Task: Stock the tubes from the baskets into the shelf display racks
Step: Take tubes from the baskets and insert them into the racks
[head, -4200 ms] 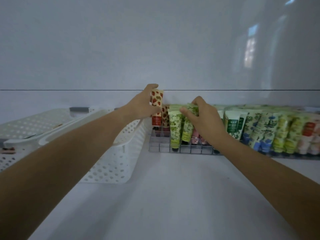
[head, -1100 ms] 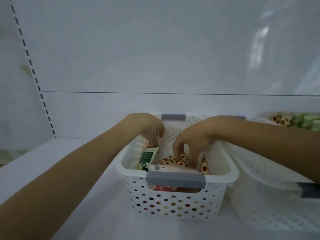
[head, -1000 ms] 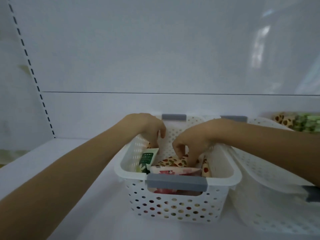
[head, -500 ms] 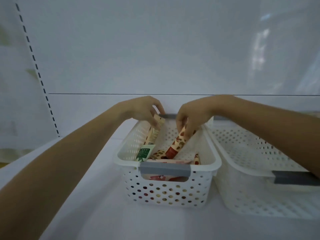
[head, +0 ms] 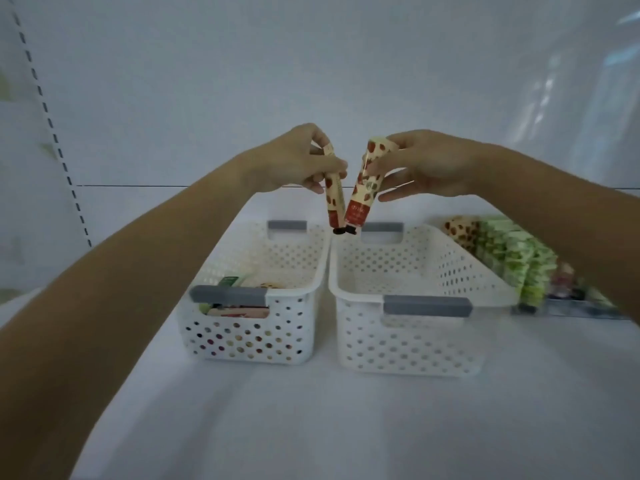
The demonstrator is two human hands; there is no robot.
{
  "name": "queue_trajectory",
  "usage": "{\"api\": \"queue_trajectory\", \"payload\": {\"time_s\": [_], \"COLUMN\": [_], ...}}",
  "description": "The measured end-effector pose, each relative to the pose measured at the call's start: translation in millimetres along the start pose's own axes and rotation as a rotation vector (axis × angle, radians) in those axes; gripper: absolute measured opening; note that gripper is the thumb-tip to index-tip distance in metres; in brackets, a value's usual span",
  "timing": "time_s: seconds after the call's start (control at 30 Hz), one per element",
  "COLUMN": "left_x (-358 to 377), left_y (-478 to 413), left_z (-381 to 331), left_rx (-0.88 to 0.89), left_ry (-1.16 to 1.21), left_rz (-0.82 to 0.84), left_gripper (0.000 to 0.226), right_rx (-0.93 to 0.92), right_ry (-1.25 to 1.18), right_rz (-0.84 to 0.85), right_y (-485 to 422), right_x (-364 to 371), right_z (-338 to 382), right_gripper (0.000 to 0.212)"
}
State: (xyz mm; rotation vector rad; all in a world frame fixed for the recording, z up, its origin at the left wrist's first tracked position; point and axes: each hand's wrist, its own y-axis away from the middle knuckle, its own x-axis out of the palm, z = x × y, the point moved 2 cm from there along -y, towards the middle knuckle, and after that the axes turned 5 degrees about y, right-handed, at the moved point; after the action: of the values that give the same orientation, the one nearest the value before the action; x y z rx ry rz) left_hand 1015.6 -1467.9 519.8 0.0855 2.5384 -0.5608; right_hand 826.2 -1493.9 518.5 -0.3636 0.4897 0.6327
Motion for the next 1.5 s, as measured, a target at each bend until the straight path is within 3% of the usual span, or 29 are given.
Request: {"api": "queue_trajectory", "payload": {"time_s": [0.17, 0.37, 0.5, 0.8, 0.97, 1.1, 1.2, 1.4, 1.5], "left_x": [58.0, 129.5, 163.0, 195.5, 201.7, 202.0, 200.9, 194.4, 196.2], "left_y": [-21.6, -38.4, -47.7, -43.6, -38.5, -34.4, -33.8, -32.8, -33.0], "left_z": [-43.9, -69.9, -68.6, -39.5, -35.3, -35.4, -34.8, -29.6, -25.7], "left_rx": [0.147, 0.182, 0.142, 0.066, 0.141, 0.218, 0.259, 0.202, 0.159], "left_ry": [-0.125, -0.169, -0.286, -0.537, -0.532, -0.636, -0.706, -0.506, -0.482], "left_rz": [-0.139, -0.171, -0.198, -0.206, -0.211, -0.232, -0.254, -0.229, -0.139], "left_gripper": [0.029, 0.042, 0.038, 0.026, 0.032, 0.036, 0.032, 0.021, 0.011], "right_rx": [-0.046, -0.03, -0.023, -0.151, -0.154, -0.038, 0.002, 0.095, -0.08], "right_ry": [-0.121, 0.237, 0.441, 0.639, 0.804, 0.947, 1.005, 1.157, 1.234], "right_rz": [-0.271, -0.51, -0.464, -0.524, -0.54, -0.435, -0.47, -0.456, -0.564], "right_y": [53.5, 106.5, 119.3, 114.4, 96.1, 79.8, 73.8, 65.0, 73.3], "right_x": [-50.0, -79.3, -86.8, -85.9, -82.8, -74.6, -76.0, -69.8, -67.1], "right_z": [-26.3, -71.5, -90.5, -105.6, -102.2, -110.0, -118.4, -134.9, -129.1], "right_gripper": [0.018, 0.03, 0.051, 0.013, 0.025, 0.029, 0.027, 0.025, 0.031]}}
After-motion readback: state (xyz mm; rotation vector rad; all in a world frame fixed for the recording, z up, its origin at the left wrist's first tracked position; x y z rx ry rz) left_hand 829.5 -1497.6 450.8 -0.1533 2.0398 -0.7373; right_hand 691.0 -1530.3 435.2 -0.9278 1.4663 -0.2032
